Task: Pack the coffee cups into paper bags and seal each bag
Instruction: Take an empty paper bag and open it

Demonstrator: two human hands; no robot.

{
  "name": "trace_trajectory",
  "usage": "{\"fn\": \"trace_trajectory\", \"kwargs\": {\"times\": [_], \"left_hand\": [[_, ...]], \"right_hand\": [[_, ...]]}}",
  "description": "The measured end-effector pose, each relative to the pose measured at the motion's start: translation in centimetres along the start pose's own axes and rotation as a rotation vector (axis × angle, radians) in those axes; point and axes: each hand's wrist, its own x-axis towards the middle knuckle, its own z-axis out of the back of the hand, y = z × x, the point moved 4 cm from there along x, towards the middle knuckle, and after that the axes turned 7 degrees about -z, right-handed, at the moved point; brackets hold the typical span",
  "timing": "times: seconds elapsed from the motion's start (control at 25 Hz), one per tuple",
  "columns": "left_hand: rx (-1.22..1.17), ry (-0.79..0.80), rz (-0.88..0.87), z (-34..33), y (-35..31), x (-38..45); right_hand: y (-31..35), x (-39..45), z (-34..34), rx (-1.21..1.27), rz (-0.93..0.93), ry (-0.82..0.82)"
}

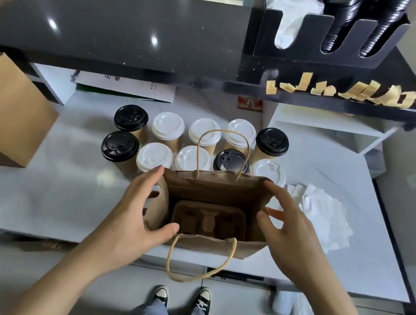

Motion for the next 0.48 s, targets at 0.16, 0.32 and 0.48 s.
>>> {"fn": "trace_trajectory", "kwargs": {"times": [0.16, 0.32, 0.48], "left_hand": [[0.102, -0.044, -0.046, 0.4, -0.8, 0.4], [0.259, -0.257, -0.192, 2.0, -2.3, 0.7], [0.334, -0.207, -0.396, 1.6, -3.9, 1.6]], "right_hand": [[-0.2, 0.0, 0.4, -0.006, 0.019, 0.012], [-0.1, -0.2, 0.3, -0.011, 0.032, 0.013], [0.0, -0.4, 0.2, -0.002, 0.035, 0.008]]}}
